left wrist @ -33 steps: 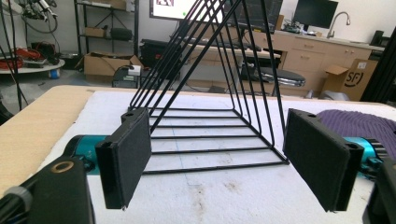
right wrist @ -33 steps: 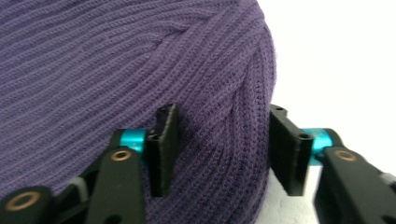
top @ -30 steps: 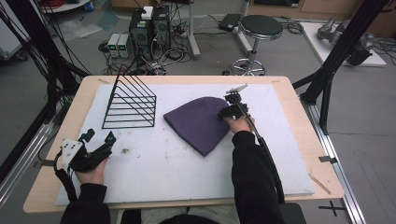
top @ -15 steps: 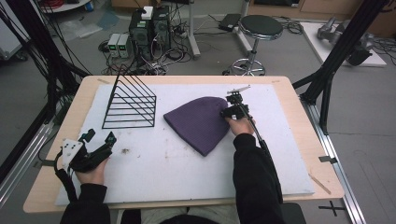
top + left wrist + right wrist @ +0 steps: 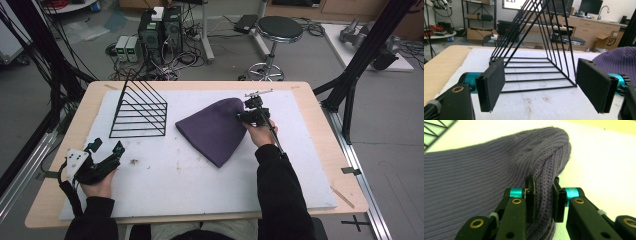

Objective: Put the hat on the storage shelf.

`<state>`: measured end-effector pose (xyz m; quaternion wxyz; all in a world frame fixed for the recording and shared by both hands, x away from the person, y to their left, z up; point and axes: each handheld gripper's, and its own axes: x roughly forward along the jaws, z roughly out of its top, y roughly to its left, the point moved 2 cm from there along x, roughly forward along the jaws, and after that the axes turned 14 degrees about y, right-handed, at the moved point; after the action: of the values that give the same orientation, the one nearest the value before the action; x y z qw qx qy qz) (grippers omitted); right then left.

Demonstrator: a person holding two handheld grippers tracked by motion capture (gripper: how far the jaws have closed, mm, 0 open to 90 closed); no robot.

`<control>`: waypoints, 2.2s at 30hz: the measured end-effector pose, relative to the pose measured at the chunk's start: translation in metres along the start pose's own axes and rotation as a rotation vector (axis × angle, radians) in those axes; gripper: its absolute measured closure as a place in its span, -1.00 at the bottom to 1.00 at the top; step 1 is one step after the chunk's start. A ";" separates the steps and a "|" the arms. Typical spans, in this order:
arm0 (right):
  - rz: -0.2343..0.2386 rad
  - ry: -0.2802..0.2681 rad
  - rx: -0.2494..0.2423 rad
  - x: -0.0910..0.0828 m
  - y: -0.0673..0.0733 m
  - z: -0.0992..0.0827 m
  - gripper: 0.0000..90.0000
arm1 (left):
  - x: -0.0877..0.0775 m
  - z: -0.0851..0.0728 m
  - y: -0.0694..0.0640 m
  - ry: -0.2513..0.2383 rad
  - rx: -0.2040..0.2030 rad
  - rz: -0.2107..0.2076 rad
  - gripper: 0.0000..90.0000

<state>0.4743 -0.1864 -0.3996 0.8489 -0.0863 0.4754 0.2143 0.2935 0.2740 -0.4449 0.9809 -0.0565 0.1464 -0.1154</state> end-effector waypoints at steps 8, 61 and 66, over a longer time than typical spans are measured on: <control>-0.020 -0.093 -0.058 -0.022 0.007 0.001 0.73 | 0.000 0.000 0.000 0.003 -0.002 0.001 -0.47; 0.059 -0.829 -0.568 -0.181 0.106 0.006 0.70 | 0.000 0.000 -0.001 0.001 0.001 -0.002 -0.47; 0.080 -0.872 -0.590 -0.192 0.116 0.005 0.70 | 0.000 0.000 -0.001 -0.003 0.001 -0.008 -0.47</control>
<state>0.3392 -0.1351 -0.2281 0.8985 -0.2062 0.0006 0.3874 0.2936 0.2729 -0.4447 0.9806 -0.0567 0.1445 -0.1193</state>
